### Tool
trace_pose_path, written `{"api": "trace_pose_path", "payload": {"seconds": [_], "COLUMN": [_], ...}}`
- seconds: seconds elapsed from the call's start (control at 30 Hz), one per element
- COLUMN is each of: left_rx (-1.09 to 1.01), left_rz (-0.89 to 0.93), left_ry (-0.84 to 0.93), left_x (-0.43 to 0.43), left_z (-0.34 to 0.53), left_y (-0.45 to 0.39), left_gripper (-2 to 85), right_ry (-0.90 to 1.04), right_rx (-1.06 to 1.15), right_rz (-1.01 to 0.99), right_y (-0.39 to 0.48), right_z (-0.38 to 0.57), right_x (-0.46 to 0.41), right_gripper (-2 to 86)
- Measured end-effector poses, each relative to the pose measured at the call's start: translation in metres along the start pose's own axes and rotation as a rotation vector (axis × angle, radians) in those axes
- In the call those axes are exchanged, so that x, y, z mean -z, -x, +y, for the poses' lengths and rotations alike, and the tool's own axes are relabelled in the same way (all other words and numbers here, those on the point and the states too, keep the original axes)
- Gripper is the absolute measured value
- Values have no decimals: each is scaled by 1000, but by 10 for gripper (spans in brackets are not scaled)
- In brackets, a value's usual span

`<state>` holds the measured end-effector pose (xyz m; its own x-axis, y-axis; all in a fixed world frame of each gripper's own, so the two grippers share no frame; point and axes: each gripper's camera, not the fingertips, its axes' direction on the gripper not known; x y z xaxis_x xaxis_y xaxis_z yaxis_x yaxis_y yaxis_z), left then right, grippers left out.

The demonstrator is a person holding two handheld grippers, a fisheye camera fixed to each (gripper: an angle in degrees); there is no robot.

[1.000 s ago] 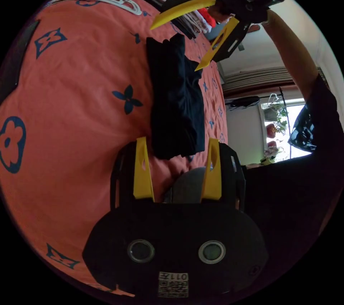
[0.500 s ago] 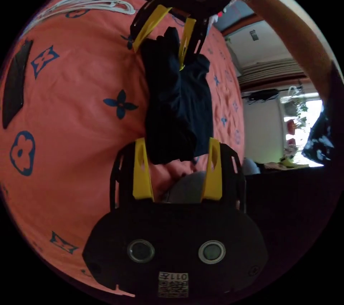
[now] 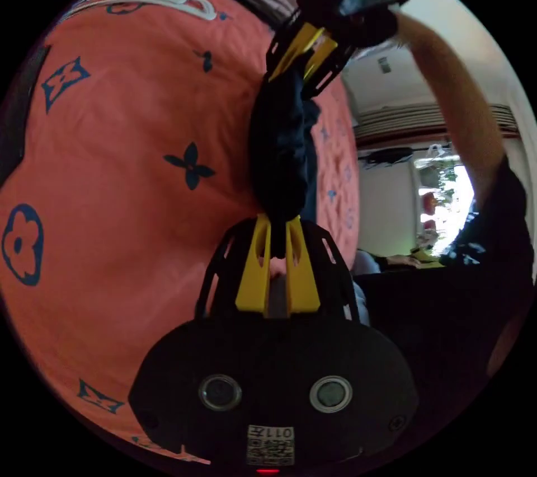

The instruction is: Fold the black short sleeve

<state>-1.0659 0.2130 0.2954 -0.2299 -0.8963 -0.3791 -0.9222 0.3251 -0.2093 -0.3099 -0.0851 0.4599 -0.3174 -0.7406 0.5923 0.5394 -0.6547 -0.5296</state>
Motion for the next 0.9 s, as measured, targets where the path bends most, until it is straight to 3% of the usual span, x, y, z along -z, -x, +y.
{"api": "trace_pose_path", "payload": {"seconds": [0.1,0.27,0.37,0.43,0.57,0.73,0.8,0.9], "left_rx": [-127,-568,-811,-896,-1022,-1015,-996,-1003], "left_rz": [-100,-664,-853,-854,-692,-549,-580,-790], "left_ry": [-35,-78,-89,36,229,326,320,205], "left_x": [17,49,39,15,-18,-61,-83,-112], "left_z": [8,11,31,33,50,40,29,9], "left_y": [-43,-196,-269,-290,-341,-364,-364,-370], "left_gripper": [35,24,20,19,19,17,16,14], "right_ry": [-132,-413,-499,-504,-576,-742,-735,-639], "right_rx": [-70,-461,-670,-682,-717,-794,-882,-1074], "right_rz": [75,320,486,424,264,49,50,233], "right_y": [45,190,291,338,433,498,507,517], "right_z": [55,180,217,221,239,279,288,295], "right_x": [12,34,27,9,-18,-70,-97,-130], "right_gripper": [80,72,65,59,47,46,50,55]}}
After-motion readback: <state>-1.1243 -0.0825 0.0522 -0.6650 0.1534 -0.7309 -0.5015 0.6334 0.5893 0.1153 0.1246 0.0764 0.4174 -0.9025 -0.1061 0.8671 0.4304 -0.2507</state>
